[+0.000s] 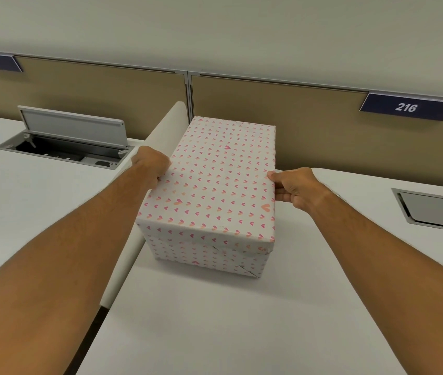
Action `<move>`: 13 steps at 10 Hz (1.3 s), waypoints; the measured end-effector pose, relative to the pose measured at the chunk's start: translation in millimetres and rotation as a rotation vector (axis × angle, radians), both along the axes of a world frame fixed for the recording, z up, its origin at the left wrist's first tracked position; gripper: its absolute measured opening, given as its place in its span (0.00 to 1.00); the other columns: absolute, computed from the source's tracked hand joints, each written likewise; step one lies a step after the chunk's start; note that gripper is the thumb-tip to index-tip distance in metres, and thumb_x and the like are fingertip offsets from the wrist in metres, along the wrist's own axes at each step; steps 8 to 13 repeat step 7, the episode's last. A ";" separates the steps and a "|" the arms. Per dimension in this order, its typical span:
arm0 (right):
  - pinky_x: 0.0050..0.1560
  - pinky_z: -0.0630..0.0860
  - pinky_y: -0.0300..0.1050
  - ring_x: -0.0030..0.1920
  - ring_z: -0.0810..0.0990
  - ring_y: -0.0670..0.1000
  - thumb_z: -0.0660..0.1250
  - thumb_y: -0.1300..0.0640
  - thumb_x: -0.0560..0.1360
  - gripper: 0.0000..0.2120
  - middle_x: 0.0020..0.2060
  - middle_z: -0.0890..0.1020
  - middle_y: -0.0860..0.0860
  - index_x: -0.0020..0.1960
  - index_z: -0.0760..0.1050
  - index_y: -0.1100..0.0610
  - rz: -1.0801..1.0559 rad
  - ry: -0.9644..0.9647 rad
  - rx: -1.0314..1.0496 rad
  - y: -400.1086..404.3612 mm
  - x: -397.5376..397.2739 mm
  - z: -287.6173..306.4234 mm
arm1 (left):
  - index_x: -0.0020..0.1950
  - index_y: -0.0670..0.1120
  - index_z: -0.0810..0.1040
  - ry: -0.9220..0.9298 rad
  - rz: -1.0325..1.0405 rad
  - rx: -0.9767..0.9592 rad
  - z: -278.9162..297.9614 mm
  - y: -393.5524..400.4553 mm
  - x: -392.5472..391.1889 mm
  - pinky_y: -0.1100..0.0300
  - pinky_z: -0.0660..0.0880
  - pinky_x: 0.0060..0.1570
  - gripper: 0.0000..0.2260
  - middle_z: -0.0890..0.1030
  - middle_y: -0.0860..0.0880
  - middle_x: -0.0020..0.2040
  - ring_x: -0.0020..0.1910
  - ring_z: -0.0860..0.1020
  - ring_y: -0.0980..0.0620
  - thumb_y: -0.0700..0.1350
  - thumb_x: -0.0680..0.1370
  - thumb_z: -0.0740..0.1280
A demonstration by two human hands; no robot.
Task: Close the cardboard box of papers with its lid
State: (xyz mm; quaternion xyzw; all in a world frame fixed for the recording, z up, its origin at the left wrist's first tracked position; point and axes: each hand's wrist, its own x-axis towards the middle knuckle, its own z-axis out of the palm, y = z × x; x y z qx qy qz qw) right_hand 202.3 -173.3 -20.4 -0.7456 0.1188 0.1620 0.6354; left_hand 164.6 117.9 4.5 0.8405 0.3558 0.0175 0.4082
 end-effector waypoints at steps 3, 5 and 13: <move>0.50 0.83 0.53 0.49 0.85 0.55 0.73 0.53 0.73 0.18 0.54 0.84 0.55 0.58 0.76 0.61 0.011 -0.100 -0.074 -1.4 -9.2 -3.3 | 0.59 0.38 0.78 0.008 -0.107 0.232 -6.4 -11.2 -6.0 0.59 0.72 0.43 0.20 0.80 0.43 0.50 0.41 0.76 0.48 0.53 0.77 0.69; 0.54 0.78 0.53 0.56 0.81 0.55 0.68 0.42 0.75 0.24 0.63 0.80 0.55 0.64 0.74 0.57 0.069 -0.320 -0.395 -10.4 -29.4 -2.0 | 0.74 0.46 0.67 -0.076 -0.300 0.476 -2.8 -49.9 -23.4 0.46 0.71 0.63 0.36 0.71 0.43 0.73 0.68 0.72 0.40 0.64 0.73 0.67; 0.73 0.57 0.62 0.77 0.56 0.61 0.61 0.33 0.73 0.42 0.78 0.58 0.56 0.79 0.54 0.55 0.221 -0.582 -0.964 -40.0 -52.7 -0.8 | 0.81 0.49 0.48 -0.172 -0.497 0.738 -1.4 -115.3 -39.5 0.44 0.49 0.75 0.45 0.49 0.43 0.82 0.80 0.49 0.41 0.72 0.72 0.58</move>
